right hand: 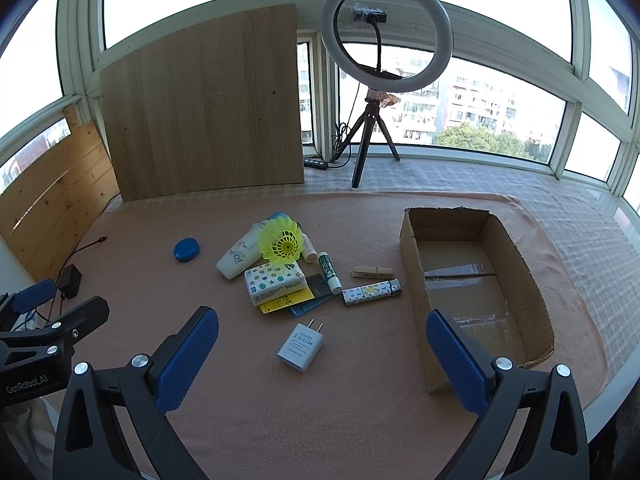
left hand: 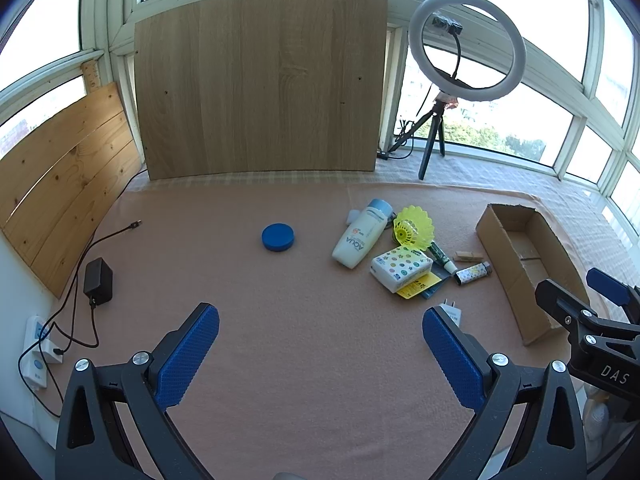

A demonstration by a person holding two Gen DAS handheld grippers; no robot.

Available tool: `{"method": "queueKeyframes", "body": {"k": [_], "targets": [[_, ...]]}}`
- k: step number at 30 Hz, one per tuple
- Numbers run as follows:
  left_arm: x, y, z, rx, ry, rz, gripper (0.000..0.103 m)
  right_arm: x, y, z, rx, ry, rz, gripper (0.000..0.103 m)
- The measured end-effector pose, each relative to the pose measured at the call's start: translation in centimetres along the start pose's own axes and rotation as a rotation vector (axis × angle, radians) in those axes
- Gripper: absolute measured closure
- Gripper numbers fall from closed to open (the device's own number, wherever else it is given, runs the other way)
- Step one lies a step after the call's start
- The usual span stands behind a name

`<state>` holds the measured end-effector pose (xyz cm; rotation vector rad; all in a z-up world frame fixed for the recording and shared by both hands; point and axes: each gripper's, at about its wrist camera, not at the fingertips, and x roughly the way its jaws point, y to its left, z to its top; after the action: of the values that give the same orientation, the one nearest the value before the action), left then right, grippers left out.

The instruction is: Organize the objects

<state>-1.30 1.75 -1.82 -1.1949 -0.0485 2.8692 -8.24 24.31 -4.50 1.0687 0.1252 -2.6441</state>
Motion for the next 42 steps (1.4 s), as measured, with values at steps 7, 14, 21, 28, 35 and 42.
{"method": "queueKeyframes", "body": {"k": [7, 14, 21, 28, 35, 42], "targets": [[0.4, 0.0, 0.0, 0.0, 0.005, -0.001, 0.0, 0.2, 0.0, 0.0, 0.001, 0.003, 0.001, 0.001], [1.1, 0.3, 0.2, -0.001, 0.021, -0.004, 0.0, 0.7, -0.2, 0.0, 0.005, 0.016, 0.002, 0.001], [2.2, 0.3, 0.5, 0.015, 0.042, -0.018, 0.0, 1.3, -0.6, 0.0, 0.012, 0.036, 0.007, 0.001], [3.9, -0.2, 0.5, 0.027, 0.076, -0.029, 0.0, 2.7, -1.3, 0.0, 0.016, 0.053, 0.025, 0.001], [5.8, -0.2, 0.4, 0.029, 0.105, -0.028, 0.0, 5.2, -1.7, 0.6, 0.01, 0.085, 0.076, 0.001], [6.7, 1.1, 0.0, -0.001, 0.116, -0.003, 0.0, 8.9, -1.2, 1.5, -0.009, 0.137, 0.163, 0.014]]}}
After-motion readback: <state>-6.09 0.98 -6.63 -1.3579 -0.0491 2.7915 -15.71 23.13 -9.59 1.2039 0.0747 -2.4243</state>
